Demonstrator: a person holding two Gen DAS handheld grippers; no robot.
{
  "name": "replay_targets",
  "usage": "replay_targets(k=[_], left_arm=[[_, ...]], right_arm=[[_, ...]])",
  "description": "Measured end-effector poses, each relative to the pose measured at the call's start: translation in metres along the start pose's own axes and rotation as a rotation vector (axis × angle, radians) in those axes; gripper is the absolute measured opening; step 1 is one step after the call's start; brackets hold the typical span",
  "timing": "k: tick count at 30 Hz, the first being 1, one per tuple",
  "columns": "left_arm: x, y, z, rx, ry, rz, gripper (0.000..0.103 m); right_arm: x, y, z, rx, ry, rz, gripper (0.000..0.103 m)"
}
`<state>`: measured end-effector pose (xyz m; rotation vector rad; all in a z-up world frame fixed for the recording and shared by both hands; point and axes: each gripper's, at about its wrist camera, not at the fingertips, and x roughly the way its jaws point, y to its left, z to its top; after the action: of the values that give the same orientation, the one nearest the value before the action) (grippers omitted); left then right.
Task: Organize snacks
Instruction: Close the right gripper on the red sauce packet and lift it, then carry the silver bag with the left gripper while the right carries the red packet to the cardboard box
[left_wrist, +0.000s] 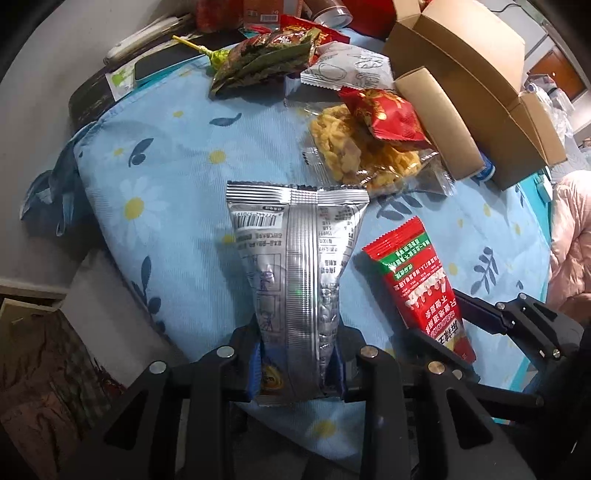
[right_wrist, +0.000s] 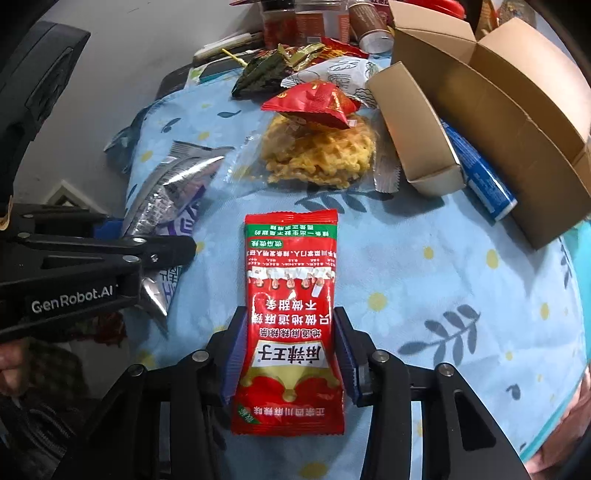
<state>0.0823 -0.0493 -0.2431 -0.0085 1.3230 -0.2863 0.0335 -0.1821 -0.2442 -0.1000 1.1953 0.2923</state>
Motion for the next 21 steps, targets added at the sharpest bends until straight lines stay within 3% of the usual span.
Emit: replay_targets(k=[9, 21], left_arm=[[-0.035, -0.017, -0.013, 0.049, -0.008, 0.01, 0.029], [-0.1, -0.041, -0.022, 0.085, -0.113, 0.002, 0.029]], right_arm=[[-0.036, 0.004, -0.01, 0.034, -0.018, 0.024, 0.043], [-0.098, 0.004, -0.011, 0.094, -0.108, 0.036, 0.043]])
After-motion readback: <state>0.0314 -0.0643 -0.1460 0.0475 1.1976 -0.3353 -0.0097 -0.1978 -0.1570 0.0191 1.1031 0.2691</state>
